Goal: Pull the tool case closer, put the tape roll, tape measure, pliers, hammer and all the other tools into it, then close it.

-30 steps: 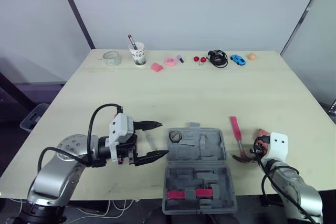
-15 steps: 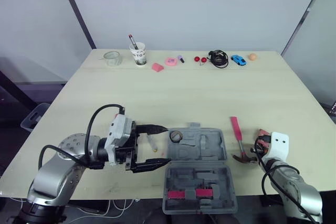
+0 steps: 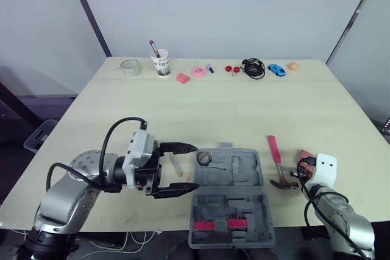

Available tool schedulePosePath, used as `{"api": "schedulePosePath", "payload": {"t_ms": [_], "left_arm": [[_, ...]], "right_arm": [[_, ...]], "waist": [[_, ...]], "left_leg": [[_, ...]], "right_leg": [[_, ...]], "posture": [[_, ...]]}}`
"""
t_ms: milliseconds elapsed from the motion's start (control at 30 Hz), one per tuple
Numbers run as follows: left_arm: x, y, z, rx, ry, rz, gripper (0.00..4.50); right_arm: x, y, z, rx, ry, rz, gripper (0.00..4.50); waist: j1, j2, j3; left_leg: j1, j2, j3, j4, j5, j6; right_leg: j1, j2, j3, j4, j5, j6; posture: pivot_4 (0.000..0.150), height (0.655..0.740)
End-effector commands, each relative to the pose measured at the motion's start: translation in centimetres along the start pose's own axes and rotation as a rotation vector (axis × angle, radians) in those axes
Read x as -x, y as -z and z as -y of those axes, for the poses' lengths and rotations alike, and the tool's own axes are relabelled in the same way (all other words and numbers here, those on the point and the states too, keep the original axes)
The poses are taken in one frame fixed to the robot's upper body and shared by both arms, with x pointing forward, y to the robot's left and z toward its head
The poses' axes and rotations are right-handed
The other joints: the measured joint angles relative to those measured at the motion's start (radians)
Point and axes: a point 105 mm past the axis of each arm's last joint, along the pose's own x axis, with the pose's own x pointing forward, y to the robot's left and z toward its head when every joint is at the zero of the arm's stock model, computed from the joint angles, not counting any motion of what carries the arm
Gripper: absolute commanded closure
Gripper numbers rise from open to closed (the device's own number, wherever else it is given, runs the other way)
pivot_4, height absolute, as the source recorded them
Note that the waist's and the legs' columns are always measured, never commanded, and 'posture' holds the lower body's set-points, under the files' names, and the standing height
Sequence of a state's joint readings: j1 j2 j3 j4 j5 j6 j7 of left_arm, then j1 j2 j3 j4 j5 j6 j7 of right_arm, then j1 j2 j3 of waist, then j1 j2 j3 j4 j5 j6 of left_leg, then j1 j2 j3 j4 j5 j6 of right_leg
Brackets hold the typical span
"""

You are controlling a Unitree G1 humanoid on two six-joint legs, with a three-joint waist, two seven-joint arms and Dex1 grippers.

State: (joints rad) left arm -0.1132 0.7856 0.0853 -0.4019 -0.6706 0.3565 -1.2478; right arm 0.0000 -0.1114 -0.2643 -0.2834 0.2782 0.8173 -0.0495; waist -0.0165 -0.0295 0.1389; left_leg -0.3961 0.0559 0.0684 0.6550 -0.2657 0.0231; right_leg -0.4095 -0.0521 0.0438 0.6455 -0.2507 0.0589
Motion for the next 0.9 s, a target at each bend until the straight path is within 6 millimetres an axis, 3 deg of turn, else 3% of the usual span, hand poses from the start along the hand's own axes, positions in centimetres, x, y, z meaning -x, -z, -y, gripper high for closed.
{"api": "schedulePosePath", "payload": {"t_ms": [33, 467, 900], "left_arm": [[-0.1, -0.6, 0.2, -0.031, 0.018, 0.007, 0.00], [-0.4, -0.5, 0.7, -0.044, 0.088, -0.003, 0.00], [-0.5, -0.3, 0.8, -0.047, 0.125, -0.003, 0.00]], "right_arm": [[0.5, 0.7, 1.2, 0.004, 0.025, -0.029, 4.47], [3.7, 1.7, 2.2, 0.132, -0.083, -0.085, 4.47], [6.5, 3.2, 1.9, 0.185, -0.172, -0.178, 4.47]], "waist": [[0.001, 0.000, 0.000], [0.002, 0.000, 0.000], [0.003, 0.000, 0.000]], "left_leg": [[0.000, 0.000, 0.000, 0.000, 0.000, 0.000], [0.000, 0.000, -0.001, 0.000, 0.000, 0.000], [0.000, 0.000, -0.002, 0.000, 0.000, 0.000]], "right_leg": [[0.000, 0.000, 0.000, 0.000, 0.000, 0.000], [0.000, 0.001, 0.000, 0.000, 0.000, 0.000], [0.000, 0.001, 0.000, 0.001, 0.000, 0.000]], "posture": [[0.150, 0.7400], [0.150, 0.7400], [0.150, 0.7400]]}}
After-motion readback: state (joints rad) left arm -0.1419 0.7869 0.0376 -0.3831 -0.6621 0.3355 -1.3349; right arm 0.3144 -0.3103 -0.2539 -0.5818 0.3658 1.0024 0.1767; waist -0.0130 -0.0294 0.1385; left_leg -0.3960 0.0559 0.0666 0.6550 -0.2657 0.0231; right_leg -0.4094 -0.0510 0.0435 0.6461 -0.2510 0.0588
